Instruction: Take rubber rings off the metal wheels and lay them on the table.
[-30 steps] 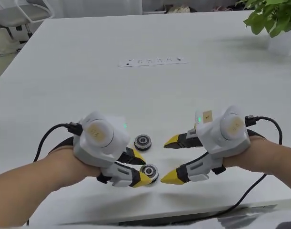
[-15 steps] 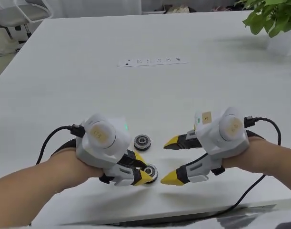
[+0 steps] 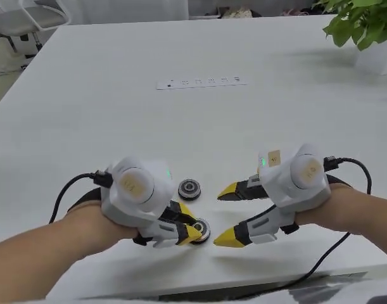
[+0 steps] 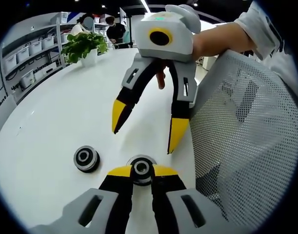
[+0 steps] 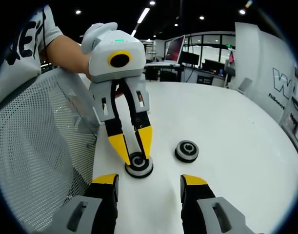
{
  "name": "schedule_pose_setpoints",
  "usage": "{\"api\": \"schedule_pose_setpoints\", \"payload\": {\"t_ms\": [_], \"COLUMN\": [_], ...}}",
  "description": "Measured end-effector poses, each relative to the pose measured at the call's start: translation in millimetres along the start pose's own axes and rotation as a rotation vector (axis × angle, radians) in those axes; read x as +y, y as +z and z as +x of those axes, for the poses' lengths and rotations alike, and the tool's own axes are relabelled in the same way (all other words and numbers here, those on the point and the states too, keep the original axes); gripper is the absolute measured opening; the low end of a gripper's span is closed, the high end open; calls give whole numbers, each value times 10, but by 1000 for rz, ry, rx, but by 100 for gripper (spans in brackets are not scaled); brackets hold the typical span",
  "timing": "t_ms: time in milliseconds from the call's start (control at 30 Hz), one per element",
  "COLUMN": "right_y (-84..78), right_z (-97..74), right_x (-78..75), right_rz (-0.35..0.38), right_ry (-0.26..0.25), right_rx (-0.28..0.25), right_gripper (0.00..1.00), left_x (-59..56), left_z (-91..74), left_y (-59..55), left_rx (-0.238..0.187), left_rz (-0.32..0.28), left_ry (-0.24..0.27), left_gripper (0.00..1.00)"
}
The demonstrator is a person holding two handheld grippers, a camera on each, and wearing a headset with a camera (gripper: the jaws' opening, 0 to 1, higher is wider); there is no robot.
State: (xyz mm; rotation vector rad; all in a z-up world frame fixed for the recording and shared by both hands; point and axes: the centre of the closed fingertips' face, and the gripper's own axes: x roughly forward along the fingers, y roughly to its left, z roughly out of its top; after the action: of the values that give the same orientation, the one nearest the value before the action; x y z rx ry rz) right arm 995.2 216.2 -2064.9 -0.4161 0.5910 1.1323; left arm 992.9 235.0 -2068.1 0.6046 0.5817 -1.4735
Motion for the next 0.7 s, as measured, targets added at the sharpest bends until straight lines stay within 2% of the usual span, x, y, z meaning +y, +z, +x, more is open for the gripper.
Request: {"api": "schedule_pose_setpoints", "payload": {"t_ms": [300, 700], "right_y": [-2, 12], "right_z": [45, 124], "right_x": [37, 104], "right_rz": [1, 42], "right_ry": [12, 35], "right_rx": [1, -19], "right_gripper": [47, 40], "left_x": [10, 7], "left_z": [-3, 3], "left_y": [3, 1], "left_rx": [-2, -5], "left_rz": [9, 9], "left_ry": [13, 20], "left_gripper": [8, 8]}}
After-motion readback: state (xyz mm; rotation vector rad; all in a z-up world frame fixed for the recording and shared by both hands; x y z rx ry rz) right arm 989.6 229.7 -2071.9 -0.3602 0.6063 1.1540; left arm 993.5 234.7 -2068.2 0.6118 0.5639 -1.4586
